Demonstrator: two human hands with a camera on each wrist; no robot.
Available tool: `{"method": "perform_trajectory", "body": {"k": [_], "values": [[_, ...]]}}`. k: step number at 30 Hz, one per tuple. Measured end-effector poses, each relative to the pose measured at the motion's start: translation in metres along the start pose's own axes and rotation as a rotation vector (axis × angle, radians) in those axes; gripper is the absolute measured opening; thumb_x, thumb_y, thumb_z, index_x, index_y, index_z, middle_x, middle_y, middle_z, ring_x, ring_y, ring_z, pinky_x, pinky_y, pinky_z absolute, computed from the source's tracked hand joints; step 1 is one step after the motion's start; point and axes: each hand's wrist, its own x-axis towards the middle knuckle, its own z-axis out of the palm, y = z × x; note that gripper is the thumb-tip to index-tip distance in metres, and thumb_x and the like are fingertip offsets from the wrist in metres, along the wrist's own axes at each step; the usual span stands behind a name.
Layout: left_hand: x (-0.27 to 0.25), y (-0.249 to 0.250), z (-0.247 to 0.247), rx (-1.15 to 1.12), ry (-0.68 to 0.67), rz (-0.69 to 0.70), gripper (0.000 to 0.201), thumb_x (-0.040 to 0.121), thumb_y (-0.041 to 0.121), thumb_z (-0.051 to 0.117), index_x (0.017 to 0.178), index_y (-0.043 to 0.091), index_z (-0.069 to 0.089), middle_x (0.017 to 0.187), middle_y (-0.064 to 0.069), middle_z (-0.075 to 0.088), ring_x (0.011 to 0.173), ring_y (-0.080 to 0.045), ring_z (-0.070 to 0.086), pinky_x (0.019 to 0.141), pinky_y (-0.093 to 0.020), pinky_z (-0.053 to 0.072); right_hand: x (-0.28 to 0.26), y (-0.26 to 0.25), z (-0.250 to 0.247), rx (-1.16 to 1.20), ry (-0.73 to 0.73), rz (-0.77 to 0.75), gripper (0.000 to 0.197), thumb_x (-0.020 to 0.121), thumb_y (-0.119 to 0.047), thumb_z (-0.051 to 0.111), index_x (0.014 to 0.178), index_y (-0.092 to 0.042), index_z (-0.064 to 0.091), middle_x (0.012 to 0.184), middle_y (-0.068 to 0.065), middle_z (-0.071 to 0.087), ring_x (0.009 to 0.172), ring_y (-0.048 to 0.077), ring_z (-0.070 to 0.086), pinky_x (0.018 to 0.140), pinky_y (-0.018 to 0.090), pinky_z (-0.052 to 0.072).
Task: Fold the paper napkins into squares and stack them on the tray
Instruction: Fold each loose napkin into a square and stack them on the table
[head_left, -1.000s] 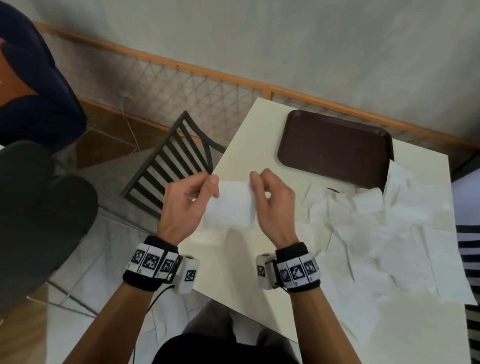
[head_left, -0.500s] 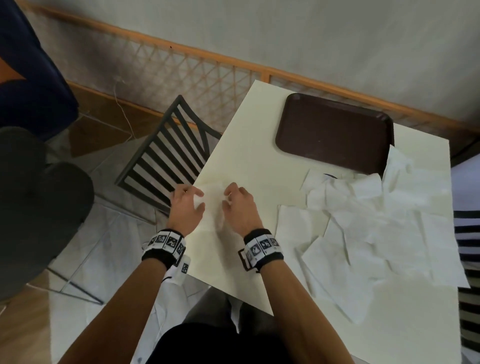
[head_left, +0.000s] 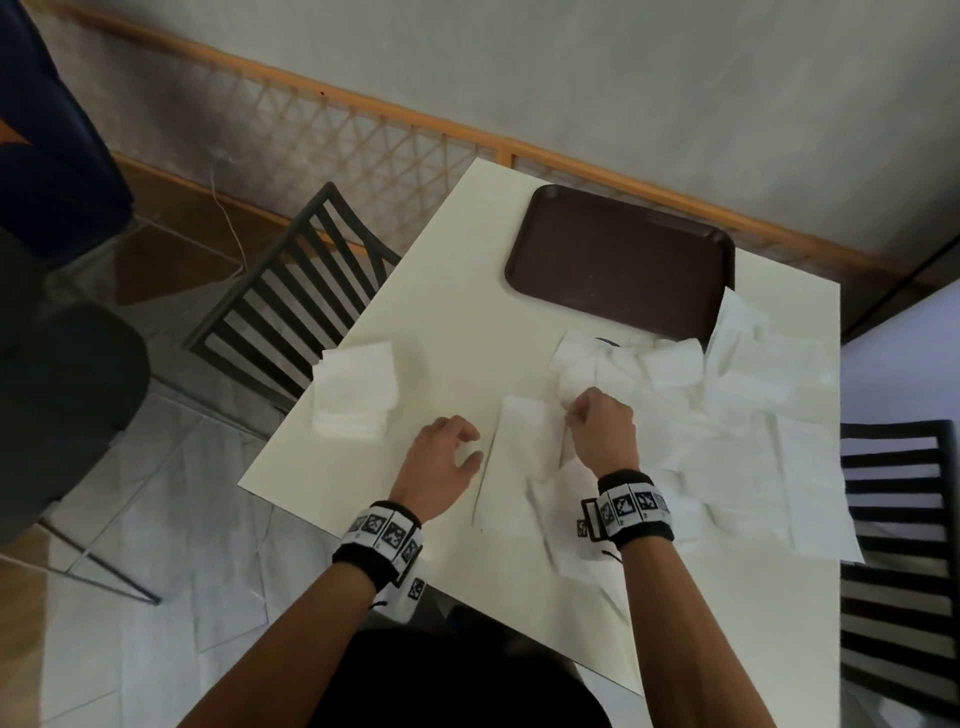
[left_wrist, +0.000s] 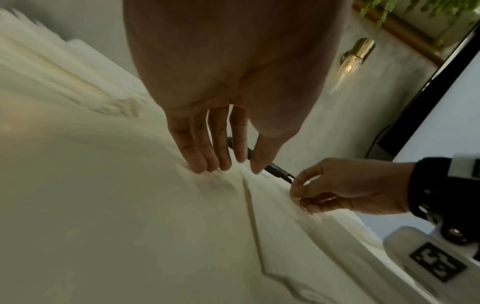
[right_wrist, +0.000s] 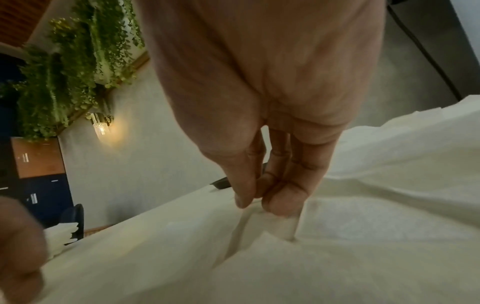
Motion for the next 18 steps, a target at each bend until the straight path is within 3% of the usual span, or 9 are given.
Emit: {"method": "perform_trajectory", "body": {"k": [4, 7, 11, 14, 18], "values": [[0.016, 0.016, 0.024, 0.028, -0.032, -0.076, 0.050, 0.096, 0.031, 0.078, 0.138, 0.016, 0.057, 0.122, 0.002, 0.058, 0.116, -0.024, 0.057, 0.104, -0.044, 0.051, -0.002, 0.003, 0.008, 0.025, 0.001, -0.019, 0.010, 0.104, -0.018, 0.065, 0.113, -0.013, 0.065, 0.120, 0.010, 0.061, 0.104, 0.036, 0.066, 0.092, 0.047, 0.056], [0.028, 0.031, 0.037, 0.062, -0.069, -0.145, 0.060, 0.092, 0.023, 0.084, 0.143, 0.012, 0.054, 0.122, -0.008, 0.064, 0.117, -0.028, 0.061, 0.104, -0.044, 0.051, -0.001, 0.000, 0.012, 0.032, -0.049, -0.030, 0.023, 0.104, -0.021, 0.069, 0.124, -0.012, 0.065, 0.126, 0.010, 0.063, 0.110, 0.034, 0.066, 0.097, 0.046, 0.056], [0.026, 0.031, 0.048, 0.005, -0.005, -0.168, 0.051, 0.090, 0.014, 0.084, 0.135, 0.014, 0.059, 0.106, -0.005, 0.068, 0.102, -0.026, 0.068, 0.096, -0.041, 0.057, -0.005, 0.004, 0.013, 0.085, -0.025, -0.034, 0.006, 0.103, -0.020, 0.071, 0.101, -0.017, 0.065, 0.106, 0.006, 0.069, 0.099, 0.032, 0.068, 0.088, 0.048, 0.059], [0.020, 0.027, 0.046, -0.004, 0.036, -0.166, 0.051, 0.084, 0.015, 0.091, 0.127, 0.015, 0.062, 0.101, -0.001, 0.063, 0.092, -0.020, 0.065, 0.093, -0.040, 0.058, -0.009, 0.011, 0.014, 0.162, 0.024, -0.045, 0.025, 0.099, -0.019, 0.077, 0.084, -0.024, 0.057, 0.091, 0.003, 0.068, 0.084, 0.029, 0.067, 0.079, 0.051, 0.061], [0.015, 0.034, 0.034, -0.117, 0.119, -0.167, 0.056, 0.079, 0.013, 0.095, 0.128, 0.012, 0.067, 0.113, -0.003, 0.060, 0.075, -0.011, 0.067, 0.082, -0.027, 0.060, -0.018, 0.017, 0.008, 0.238, 0.069, -0.106, 0.029, 0.095, -0.017, 0.085, 0.079, -0.017, 0.060, 0.087, -0.001, 0.066, 0.079, 0.019, 0.065, 0.072, 0.038, 0.055]]}}
